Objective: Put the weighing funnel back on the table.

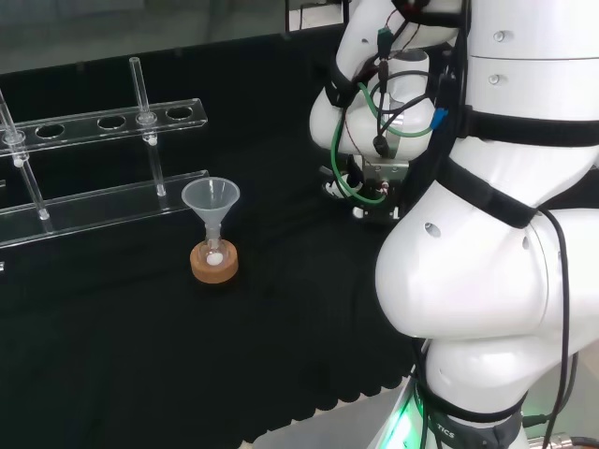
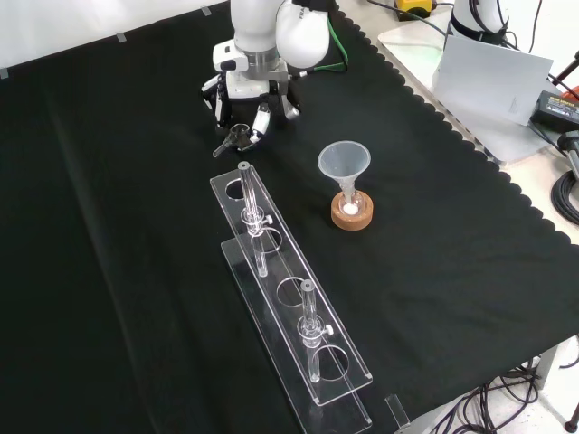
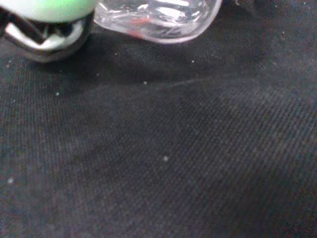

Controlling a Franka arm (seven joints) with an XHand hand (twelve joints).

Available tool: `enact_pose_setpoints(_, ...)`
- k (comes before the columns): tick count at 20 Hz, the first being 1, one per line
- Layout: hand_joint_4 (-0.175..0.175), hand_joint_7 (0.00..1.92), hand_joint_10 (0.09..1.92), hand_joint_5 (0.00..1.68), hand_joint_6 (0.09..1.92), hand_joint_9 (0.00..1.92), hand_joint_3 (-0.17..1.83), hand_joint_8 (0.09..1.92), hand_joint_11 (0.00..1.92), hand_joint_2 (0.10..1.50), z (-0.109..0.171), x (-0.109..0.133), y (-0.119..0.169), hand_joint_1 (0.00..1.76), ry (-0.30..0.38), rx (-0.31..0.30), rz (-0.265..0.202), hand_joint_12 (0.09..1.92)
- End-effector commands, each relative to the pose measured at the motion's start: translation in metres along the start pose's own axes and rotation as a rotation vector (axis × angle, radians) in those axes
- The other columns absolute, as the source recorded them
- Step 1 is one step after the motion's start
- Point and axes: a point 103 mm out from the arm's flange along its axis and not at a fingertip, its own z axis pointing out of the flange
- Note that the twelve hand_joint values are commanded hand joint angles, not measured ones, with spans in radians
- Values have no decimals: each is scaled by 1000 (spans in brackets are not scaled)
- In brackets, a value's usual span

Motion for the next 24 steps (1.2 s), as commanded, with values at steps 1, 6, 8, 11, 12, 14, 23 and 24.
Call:
enact_pose_setpoints(1,97,1203,87,770,87,1120,561,87,290,466,-33,0,-3,839,-52,127,-48,1413)
enact_pose_setpoints(6,86,953,87,555,87,902,509,87,98,486,-68,10,-10,710,-100,163,-105,1493)
enact_pose_setpoints(8,86,916,87,530,87,870,492,87,68,493,-81,16,-14,684,-106,167,-121,1508)
enact_pose_setpoints(11,83,864,87,499,87,832,469,87,40,501,-102,25,-17,652,-112,175,-145,1519)
enact_pose_setpoints(12,81,847,87,488,87,820,459,87,32,504,-109,28,-19,638,-115,178,-154,1523)
enact_pose_setpoints(14,79,819,87,471,87,795,436,87,16,512,-121,34,-22,618,-124,166,-184,1530)
enact_pose_setpoints(23,72,771,87,442,87,748,392,87,0,524,-176,66,-48,584,-92,98,-306,1532)
enact_pose_setpoints(24,71,770,87,441,87,747,390,87,0,525,-184,69,-52,583,-78,88,-316,1532)
